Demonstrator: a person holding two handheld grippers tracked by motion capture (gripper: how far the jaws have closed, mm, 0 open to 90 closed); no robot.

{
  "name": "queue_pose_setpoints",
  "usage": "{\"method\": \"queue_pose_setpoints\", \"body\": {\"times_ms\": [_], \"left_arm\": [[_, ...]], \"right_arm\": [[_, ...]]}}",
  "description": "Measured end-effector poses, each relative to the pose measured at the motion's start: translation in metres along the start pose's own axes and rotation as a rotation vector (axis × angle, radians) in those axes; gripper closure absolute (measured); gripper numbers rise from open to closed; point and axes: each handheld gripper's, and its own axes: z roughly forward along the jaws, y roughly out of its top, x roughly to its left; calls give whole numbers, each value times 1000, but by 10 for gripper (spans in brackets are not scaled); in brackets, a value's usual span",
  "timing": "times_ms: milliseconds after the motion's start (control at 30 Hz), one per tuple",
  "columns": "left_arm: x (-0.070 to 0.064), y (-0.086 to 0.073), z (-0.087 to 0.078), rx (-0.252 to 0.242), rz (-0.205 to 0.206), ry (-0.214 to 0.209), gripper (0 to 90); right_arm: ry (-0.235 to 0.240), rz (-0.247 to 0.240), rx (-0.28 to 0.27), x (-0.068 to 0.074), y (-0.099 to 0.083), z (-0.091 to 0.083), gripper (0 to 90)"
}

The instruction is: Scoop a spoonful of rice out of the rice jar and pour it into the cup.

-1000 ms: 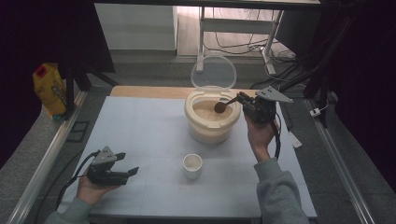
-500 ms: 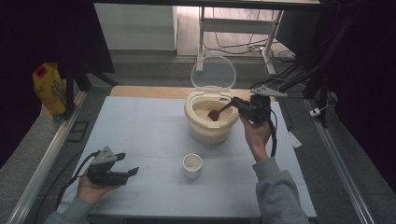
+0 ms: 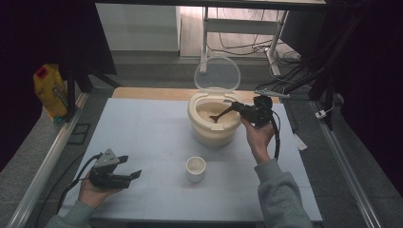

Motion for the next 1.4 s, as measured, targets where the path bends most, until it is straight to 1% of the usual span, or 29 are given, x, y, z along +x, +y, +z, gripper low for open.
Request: {"method": "queue_pose_setpoints", "body": {"times_ms": [100, 167, 233, 300, 367, 400, 467, 533, 667, 767, 900, 967, 1033, 1100, 1200, 1300, 1333, 1400], "left_arm": [[0, 0, 0, 1, 1, -1, 221], [0, 0, 0, -1, 0, 0, 221], [0, 0, 0, -1, 0, 0, 221], [1, 0, 0, -1, 0, 2, 221], [1, 0, 0, 0, 0, 1, 220], [1, 0, 0, 0, 1, 0, 221], [1, 0, 0, 1, 0, 0, 221], [0, 0, 0, 1, 1, 1, 221], [1, 0, 0, 1, 1, 1, 221], [1, 0, 1, 2, 2, 2, 221], [0, 0, 1, 2, 2, 3, 221], [0, 0, 1, 3, 3, 4, 221], [0, 0, 1, 4, 3, 4, 222], [0, 0, 2, 5, 5, 5, 222], [0, 0, 2, 7, 8, 8, 223], [0, 0, 2, 7, 10, 8, 223], [0, 0, 2, 7, 9, 9, 223], [0, 0, 2, 7, 10, 8, 223]], "right_arm": [[12, 40, 0, -3, -2, 2, 836], [13, 51, -1, -3, -2, 2, 836], [15, 73, 0, -5, -2, 2, 836], [36, 107, -2, -8, -2, 2, 837], [68, 149, -5, -10, -3, 1, 837], [75, 158, -4, -10, -3, 1, 837], [73, 166, 1, -10, -4, 0, 837], [77, 189, 1, -12, -4, 0, 837], [104, 278, -11, -21, -5, -3, 837], [106, 324, -31, -27, -6, -8, 837], [108, 356, -46, -32, -6, -12, 837], [115, 371, -58, -34, -6, -14, 837], [131, 397, -67, -37, -6, -15, 837], [118, 393, -75, -37, -5, -17, 837], [127, 410, -86, -40, -6, -18, 837], [118, 406, -88, -41, -6, -19, 837], [118, 402, -86, -41, -6, -19, 837], [100, 376, -65, -39, -6, -17, 837]]}}
